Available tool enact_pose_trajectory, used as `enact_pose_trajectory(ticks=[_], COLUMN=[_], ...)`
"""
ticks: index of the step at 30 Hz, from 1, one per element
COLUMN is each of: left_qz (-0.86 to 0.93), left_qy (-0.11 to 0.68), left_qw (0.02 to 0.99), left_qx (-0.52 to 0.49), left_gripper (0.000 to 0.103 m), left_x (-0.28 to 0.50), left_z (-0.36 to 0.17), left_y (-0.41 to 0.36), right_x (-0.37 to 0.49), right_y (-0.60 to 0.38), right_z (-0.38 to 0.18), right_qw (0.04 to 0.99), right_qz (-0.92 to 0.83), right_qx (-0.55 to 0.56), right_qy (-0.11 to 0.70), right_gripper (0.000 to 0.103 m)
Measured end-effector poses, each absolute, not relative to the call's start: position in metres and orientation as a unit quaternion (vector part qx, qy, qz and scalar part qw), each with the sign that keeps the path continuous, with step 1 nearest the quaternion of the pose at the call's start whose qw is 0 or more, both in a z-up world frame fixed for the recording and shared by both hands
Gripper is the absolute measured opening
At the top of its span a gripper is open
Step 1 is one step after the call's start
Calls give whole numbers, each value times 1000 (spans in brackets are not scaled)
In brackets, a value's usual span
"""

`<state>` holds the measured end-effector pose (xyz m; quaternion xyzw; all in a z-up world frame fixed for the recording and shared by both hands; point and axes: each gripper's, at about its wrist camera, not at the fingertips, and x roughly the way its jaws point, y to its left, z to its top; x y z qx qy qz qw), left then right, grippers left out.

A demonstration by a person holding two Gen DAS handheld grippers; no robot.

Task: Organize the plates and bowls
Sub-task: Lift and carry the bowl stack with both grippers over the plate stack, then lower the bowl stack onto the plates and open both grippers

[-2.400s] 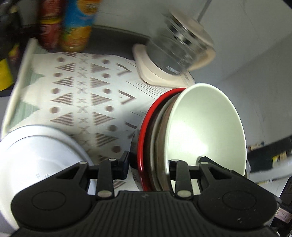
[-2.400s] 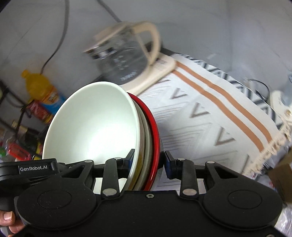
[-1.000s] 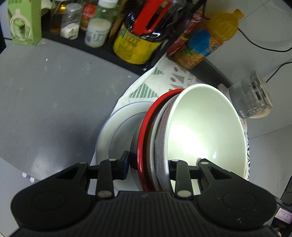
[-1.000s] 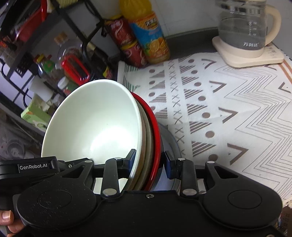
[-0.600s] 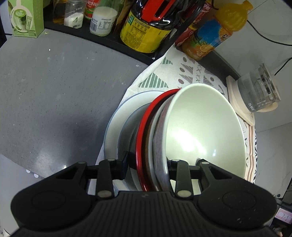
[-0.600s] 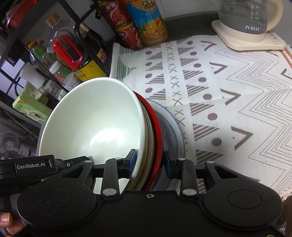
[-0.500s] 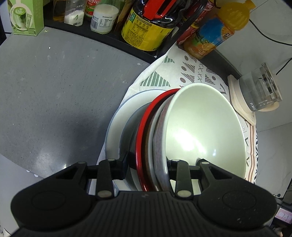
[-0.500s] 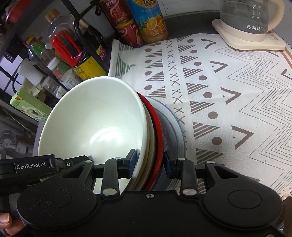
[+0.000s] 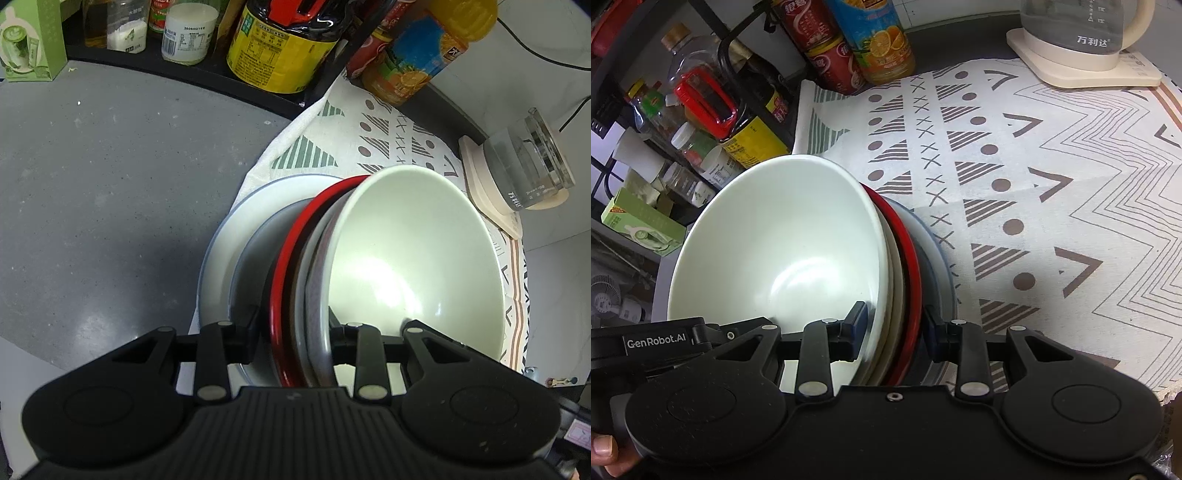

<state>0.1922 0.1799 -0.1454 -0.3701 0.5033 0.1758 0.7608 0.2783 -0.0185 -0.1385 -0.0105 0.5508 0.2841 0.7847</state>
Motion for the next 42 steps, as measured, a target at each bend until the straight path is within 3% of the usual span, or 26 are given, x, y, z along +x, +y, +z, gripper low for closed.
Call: enact_pose_trajectory(ticks=[9,11,13,16,23,32,42], left_qz=[163,156,147,148,146,113,96], left_qy=[507,501,502,505,511,510,493], left_qw=[759,771,779,788,799,821,837], left_qx=[-374,-362,-347,-321,-282,-231,-217], left_gripper=[33,40,61,79,85,88,88], left_x=[191,191,194,198,206,201,162], left_z=[-144,-137,-132,-127,-121,-105,-73], left_y=[184,184,182,180,184,161,125], right_x=[276,277,277,278,280,260,201], right_y=[-19,-20,-24,-22,-13,-43,-95], right_z=[-138,-137,-132,-122,-116,-113,-64], right_qw=[785,783,787,795,801,823,871], right_qz=[284,281,286,297,298,245,211], right_qx=[-7,2,20,28,18,50,57], right_qy=[550,555,546,529,518,510,439], right_gripper=[35,38,48,68,86,87,103])
